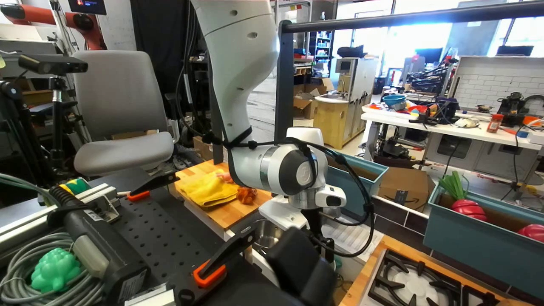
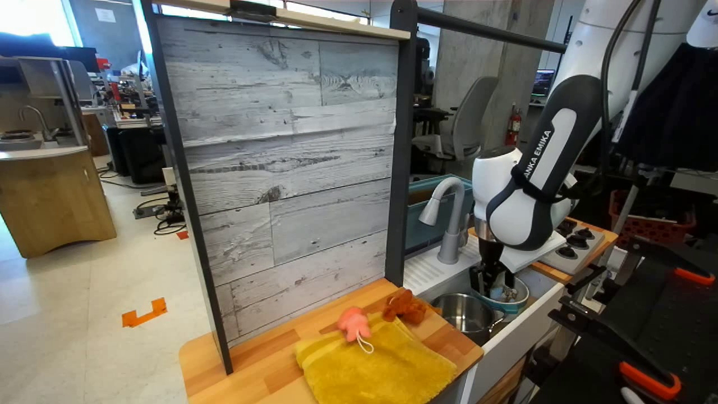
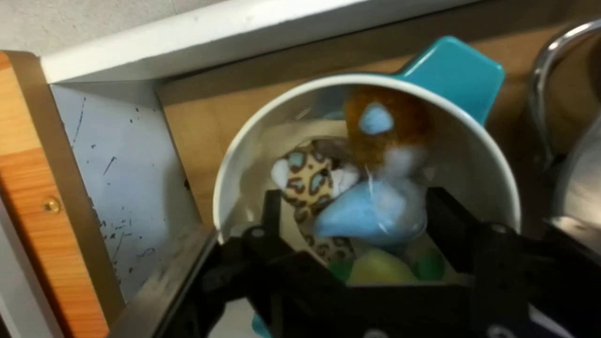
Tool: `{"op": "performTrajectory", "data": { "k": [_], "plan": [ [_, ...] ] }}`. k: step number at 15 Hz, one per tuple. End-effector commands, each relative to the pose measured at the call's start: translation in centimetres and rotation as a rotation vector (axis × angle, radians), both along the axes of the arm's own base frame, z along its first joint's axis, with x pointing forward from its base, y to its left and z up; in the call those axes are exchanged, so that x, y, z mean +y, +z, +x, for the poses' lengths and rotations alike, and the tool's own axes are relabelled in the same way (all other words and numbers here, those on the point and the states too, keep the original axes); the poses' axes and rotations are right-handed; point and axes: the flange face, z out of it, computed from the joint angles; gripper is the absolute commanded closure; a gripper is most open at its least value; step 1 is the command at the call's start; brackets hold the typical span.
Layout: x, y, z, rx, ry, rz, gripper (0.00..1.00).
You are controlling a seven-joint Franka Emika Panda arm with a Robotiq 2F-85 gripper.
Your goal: Wipe the counter with the towel. Remove the things from the dishes in the sink and put them on the counter and the stove
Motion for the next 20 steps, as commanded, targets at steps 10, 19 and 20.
{"op": "performTrajectory", "data": {
  "k": [10,19,20],
  "plan": [
    [-4.0,3.4,-1.1,-0.014,0.023,-0.009,0.96],
    [-8.3,14.1,-4.0,-0.04,-0.005,0.023,0.97],
    [-8.9,15.4,-4.2,-0.067,-0.023,0.033,0.97]
  ]
}}
